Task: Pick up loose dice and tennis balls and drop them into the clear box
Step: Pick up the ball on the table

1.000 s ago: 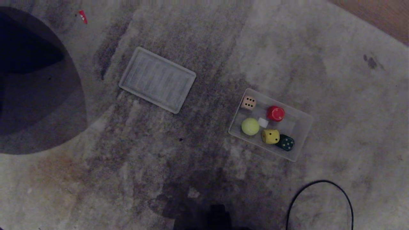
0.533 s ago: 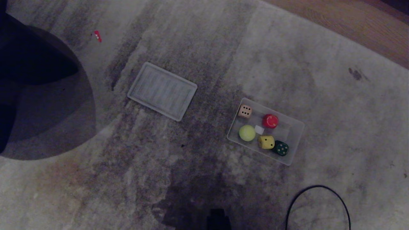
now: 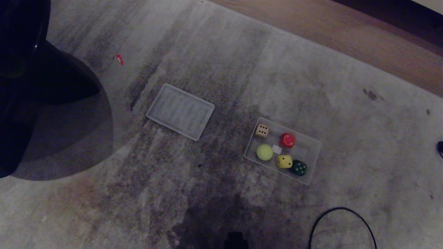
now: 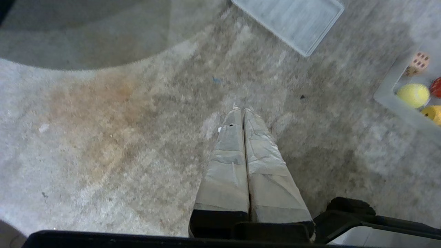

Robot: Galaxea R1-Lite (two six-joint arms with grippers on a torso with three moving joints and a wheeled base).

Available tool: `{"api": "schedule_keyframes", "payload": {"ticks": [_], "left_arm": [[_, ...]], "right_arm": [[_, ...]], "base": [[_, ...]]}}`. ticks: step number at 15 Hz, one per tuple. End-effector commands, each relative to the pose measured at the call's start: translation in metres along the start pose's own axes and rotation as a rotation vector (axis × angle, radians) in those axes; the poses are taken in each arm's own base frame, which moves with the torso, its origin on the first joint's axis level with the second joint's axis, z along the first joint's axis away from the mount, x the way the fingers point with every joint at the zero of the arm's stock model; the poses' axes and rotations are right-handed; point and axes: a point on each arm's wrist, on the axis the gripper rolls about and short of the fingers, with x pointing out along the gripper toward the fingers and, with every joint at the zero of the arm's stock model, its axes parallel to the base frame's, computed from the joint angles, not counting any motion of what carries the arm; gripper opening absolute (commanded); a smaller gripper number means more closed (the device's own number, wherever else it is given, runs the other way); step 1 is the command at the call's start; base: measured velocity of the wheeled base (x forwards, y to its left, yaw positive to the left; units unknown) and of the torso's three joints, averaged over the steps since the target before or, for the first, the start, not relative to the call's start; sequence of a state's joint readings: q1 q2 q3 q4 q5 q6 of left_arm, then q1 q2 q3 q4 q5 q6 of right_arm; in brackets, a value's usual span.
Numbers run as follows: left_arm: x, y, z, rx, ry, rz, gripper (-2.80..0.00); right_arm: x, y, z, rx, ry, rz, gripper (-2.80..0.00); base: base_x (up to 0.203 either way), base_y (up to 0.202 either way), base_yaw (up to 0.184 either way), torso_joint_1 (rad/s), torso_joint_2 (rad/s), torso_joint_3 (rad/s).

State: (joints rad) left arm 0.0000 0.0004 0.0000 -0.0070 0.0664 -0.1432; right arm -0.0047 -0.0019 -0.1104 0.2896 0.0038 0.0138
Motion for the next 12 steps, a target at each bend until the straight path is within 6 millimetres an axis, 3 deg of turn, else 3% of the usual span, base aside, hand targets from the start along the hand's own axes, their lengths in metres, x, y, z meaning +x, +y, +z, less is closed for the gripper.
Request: {"api": "schedule_keyframes", "payload": {"ticks": [1,12], "left_arm": [[0.0002,0.0001,-0.0003,-0.001,0.002,0.001,-2.80],[0.0002,0.0000,-0.0003,-0.001,0.002,0.000,-2.80]], "right_arm": [[0.0001,0.0000,-0.0001,0.000,0.004,0.001,-2.80],[0.0001,0.0000,-0.0001,0.000,0.004,0.001,-2.80]], "base": [[0.000,0.000,0.000,-0.001,0.00,0.196],[0.000,0.000,0.000,0.002,0.00,0.204]]}}
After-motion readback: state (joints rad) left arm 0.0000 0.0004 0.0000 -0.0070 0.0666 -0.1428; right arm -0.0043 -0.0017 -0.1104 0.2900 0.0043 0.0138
